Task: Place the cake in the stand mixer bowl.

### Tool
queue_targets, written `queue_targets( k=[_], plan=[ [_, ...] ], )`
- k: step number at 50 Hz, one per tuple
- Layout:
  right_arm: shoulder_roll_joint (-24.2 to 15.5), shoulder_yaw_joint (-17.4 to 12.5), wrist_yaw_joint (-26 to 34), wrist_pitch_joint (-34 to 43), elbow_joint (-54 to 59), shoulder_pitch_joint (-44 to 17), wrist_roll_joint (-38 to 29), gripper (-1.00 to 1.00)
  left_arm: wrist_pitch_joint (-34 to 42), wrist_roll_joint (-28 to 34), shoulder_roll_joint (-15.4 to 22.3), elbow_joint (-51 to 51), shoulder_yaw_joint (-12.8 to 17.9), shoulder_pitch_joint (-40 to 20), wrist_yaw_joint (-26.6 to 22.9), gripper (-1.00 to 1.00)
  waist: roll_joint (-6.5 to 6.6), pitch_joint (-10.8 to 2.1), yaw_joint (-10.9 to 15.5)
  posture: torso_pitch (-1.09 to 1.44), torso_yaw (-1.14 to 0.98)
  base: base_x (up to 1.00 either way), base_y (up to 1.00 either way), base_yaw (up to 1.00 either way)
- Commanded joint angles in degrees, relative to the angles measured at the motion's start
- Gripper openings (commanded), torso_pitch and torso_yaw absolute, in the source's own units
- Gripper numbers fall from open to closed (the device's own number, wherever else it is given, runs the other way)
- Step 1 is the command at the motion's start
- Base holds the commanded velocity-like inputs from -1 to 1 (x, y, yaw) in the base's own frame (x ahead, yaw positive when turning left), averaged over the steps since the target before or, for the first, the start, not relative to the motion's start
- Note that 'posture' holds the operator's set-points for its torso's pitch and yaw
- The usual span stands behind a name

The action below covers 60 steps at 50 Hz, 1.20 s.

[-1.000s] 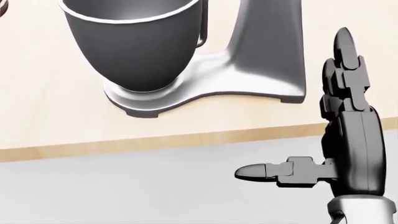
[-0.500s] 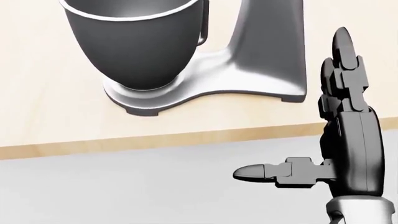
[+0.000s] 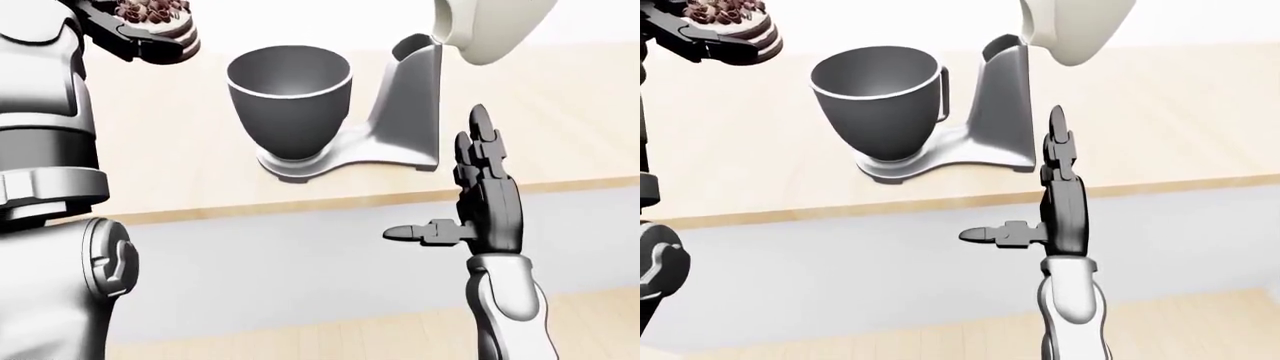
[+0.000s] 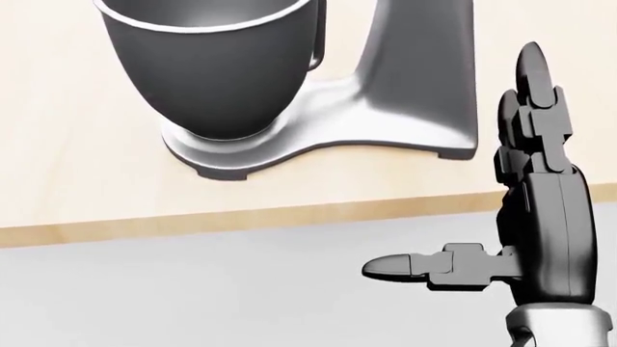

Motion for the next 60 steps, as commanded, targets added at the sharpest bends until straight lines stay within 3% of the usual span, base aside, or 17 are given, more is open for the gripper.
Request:
queue_targets(
  k=[1, 28, 60],
  plan=[
    [-0.15, -0.14, -0.17, -1.70, -2.01, -1.03, 0.08, 1.00, -2.67, -0.75, 0.62, -3.38, 0.78, -3.28, 1.37, -1.00, 0.51, -1.84, -0.05, 0.00, 0.00, 0.00, 0.00, 0.00],
    [-0.21, -0.34, -0.21, -1.99, -2.02, -0.79, 0.59, 1.00, -1.07, -1.55, -3.69, -4.71, -0.32, -6.44, 2.11, -1.00, 0.24, -1.72, 0.03, 0.00, 0.00, 0.00, 0.00, 0.00],
    [-0.15, -0.45, -0.28, -2.74, -1.96, -0.30, 1.27, 1.00, 2.98, -4.67, -10.84, -13.42, -1.26, -4.04, 5.72, -1.00, -0.10, -1.76, 0.14, 0.00, 0.00, 0.00, 0.00, 0.00]
  ],
)
